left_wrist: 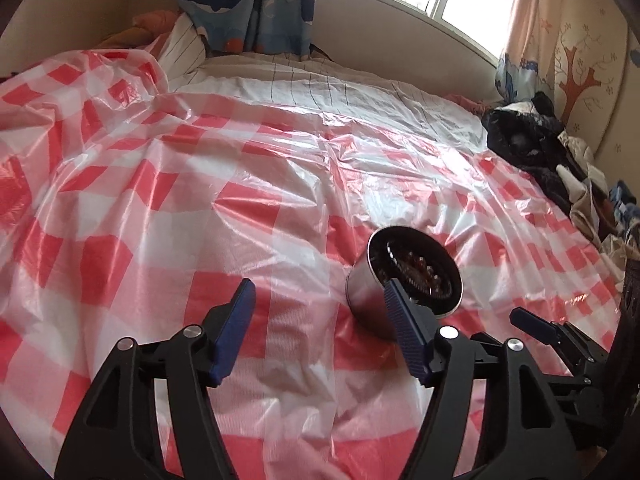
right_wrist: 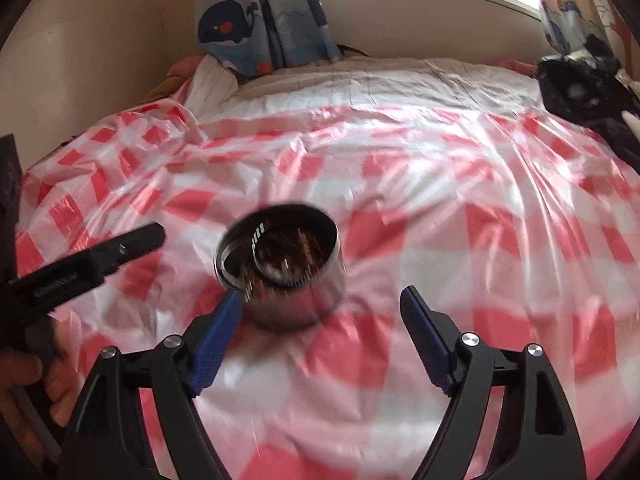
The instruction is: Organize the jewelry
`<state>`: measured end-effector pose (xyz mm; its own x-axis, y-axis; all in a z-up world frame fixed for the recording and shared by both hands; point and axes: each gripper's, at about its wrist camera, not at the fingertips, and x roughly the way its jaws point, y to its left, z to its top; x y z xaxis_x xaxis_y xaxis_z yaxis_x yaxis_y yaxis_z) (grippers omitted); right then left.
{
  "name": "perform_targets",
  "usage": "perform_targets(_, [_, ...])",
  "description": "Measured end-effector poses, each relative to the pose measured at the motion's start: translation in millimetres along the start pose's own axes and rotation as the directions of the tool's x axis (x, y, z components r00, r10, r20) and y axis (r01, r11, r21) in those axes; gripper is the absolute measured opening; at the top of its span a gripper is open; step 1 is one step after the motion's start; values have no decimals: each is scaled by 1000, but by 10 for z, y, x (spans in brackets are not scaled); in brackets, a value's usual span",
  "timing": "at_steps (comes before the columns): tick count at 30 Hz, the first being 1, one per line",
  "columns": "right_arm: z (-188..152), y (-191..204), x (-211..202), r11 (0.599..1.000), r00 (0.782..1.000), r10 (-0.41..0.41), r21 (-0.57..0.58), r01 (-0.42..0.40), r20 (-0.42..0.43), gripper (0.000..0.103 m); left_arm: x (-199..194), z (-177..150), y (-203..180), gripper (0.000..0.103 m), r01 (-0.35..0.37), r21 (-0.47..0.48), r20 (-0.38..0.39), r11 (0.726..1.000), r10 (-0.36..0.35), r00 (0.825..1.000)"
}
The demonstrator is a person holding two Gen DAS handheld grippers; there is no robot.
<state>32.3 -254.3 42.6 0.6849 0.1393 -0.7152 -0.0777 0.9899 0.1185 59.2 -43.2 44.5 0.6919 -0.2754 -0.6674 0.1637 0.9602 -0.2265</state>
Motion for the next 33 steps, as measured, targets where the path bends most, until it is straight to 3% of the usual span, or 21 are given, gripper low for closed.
perform_targets(5, [-398, 0, -123, 999, 998, -33, 25, 34, -45, 80, -211, -352, -147, 81, -112, 136, -7, 984, 114, 993])
perform_targets(11, [-609, 40, -260, 997, 997, -72, 34, 72, -22, 85, -415, -588, -148, 89, -160, 167, 5, 973, 161, 987])
perform_targets(21, [-809, 126, -374, 995, 994, -100, 28, 98, 52, 91, -567, -739, -116, 95, -169, 156, 26, 973, 167, 986])
perform_targets(28, [-888, 141, -341, 994, 993, -108, 29, 106, 57, 93, -396, -891, 33, 95, -155, 103, -30, 983, 159, 987])
perform_targets(33, [-912, 142, -304, 994, 993, -108, 24, 107, 55, 95, -347, -952, 78, 95, -154, 91, -24, 984, 156, 987])
